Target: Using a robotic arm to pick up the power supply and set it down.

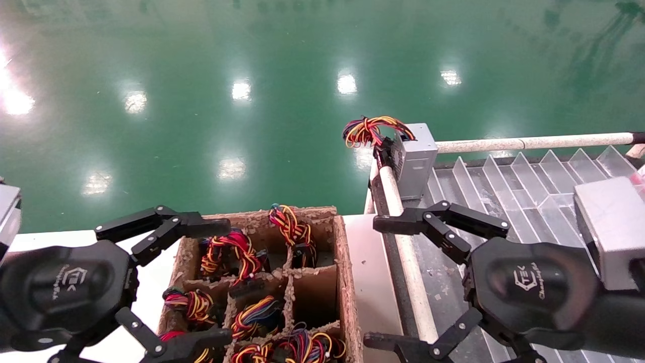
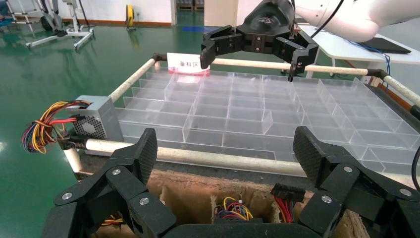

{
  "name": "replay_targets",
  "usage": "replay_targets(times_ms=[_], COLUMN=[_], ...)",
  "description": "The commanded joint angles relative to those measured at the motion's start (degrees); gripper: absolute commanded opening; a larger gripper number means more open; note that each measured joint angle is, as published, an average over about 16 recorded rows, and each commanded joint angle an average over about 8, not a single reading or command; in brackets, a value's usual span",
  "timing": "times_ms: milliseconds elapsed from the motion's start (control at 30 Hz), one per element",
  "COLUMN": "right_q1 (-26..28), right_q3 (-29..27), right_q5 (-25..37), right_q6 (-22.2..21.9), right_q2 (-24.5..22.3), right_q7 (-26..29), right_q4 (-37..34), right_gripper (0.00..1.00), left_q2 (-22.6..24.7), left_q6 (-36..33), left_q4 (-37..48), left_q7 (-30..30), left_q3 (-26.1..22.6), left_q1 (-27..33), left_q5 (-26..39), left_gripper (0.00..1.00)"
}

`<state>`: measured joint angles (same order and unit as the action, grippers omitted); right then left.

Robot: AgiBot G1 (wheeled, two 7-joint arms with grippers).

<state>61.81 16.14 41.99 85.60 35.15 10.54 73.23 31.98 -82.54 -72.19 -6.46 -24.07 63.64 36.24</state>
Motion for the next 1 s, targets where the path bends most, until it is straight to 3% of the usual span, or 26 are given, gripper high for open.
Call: replay_targets(times_ms=[33, 1000], right_q1=[0.0, 0.0], right_q3=[0.0, 0.0], right_q5=[0.0, 0.0], right_q6=[0.0, 0.0], right_q2=[0.0, 0.0], right_q7=[0.0, 0.0], right_q4=[0.0, 0.0], right_gripper=[1.00, 1.00], left_q2=[0.0, 0.0], left_q6=[0.0, 0.0], left_q4=[0.0, 0.0], left_q7=[0.0, 0.0], left_q3=[0.0, 0.0], left_q1=[0.0, 0.0], left_q5=[0.0, 0.0], left_gripper=[1.00, 1.00])
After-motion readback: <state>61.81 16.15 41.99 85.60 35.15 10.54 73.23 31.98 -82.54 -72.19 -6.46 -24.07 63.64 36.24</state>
